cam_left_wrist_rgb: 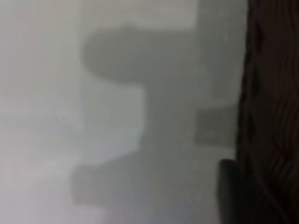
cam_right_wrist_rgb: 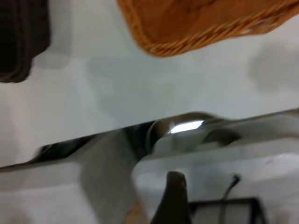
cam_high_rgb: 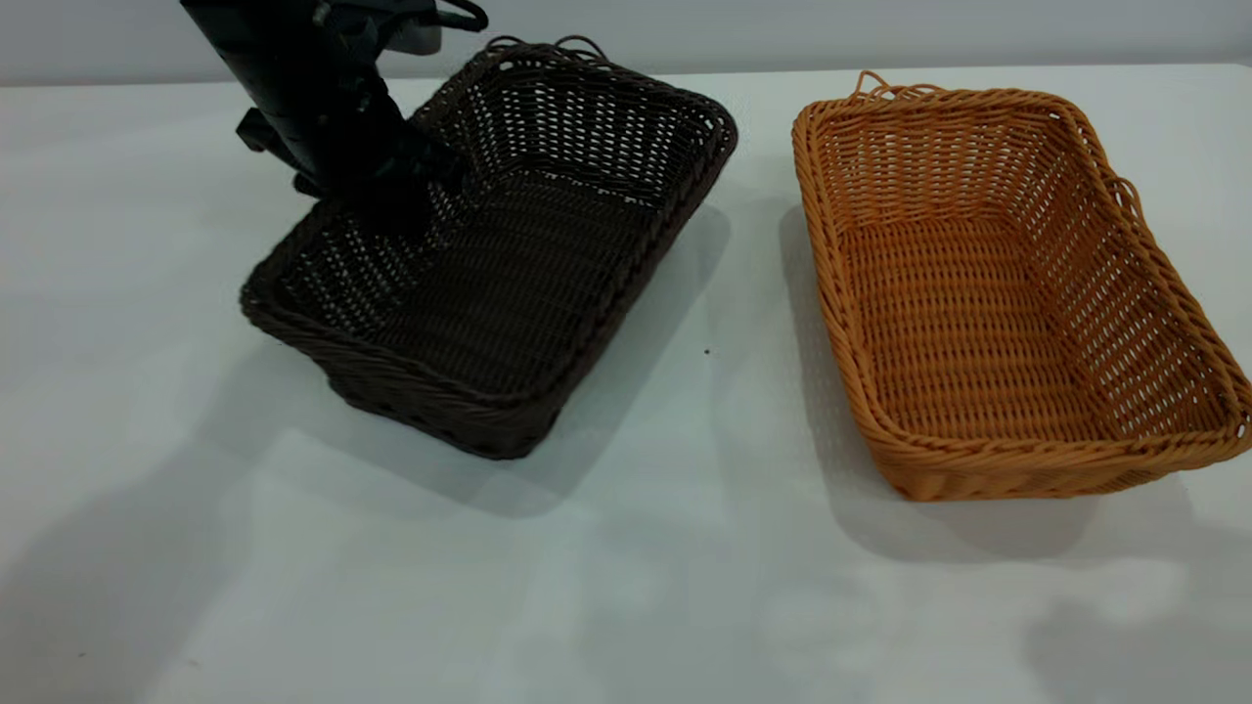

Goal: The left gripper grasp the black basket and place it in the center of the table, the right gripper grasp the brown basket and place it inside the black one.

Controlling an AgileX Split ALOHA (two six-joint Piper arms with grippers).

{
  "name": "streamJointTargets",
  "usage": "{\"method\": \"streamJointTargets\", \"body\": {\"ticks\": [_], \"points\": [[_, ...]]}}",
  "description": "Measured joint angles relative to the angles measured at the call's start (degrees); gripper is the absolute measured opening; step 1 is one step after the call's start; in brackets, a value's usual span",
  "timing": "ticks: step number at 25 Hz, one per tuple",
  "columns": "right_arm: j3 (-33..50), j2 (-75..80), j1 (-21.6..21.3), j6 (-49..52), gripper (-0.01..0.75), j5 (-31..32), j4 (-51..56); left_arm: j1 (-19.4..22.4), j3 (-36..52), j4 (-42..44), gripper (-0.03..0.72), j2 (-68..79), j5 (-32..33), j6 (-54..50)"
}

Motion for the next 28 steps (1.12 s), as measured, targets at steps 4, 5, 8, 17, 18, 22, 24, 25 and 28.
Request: {"method": "streamJointTargets", "body": {"ticks": [4,5,8,17,18,22,24,25,28], "points": [[0.0,8.88,0.0,-2.72,0.586,-3.78,10.22,0.05,-2.31,-0.38,0.078,-1.72,3.67,2.51],[0.0,10.8,0.0,-3.08,0.586,-5.11,12.86,0.17,-2.82,-0.07,0.078,-2.59,4.79,3.09],[-0.17,17.31,0.0,-3.43,0.586,-8.92,19.56,1.24,-3.69,0.69,0.078,-6.43,6.16,4.22],[-0.57,35.36,0.0,-3.72,0.547,-14.59,29.0,3.06,-3.74,0.8,0.078,-13.86,6.21,4.4],[-0.57,37.1,0.0,-3.77,0.543,-15.14,29.02,3.06,-3.74,0.85,0.078,-13.86,6.21,4.4],[-1.83,42.93,0.0,-4.55,0.54,-18.81,29.2,3.06,-3.74,0.9,0.078,-13.86,6.47,4.55],[-3.62,45.14,0.0,-5.75,0.54,-19.74,29.28,3.06,-3.74,0.9,0.078,-13.86,6.47,4.55],[-4.57,46.12,0.0,-6.41,0.54,-19.75,29.39,3.06,-3.74,0.9,0.078,-13.86,6.53,4.58],[-6.61,47.77,0.0,-6.78,0.537,-20.43,29.44,3.06,-3.74,0.9,0.078,-13.86,6.57,4.63]]}}
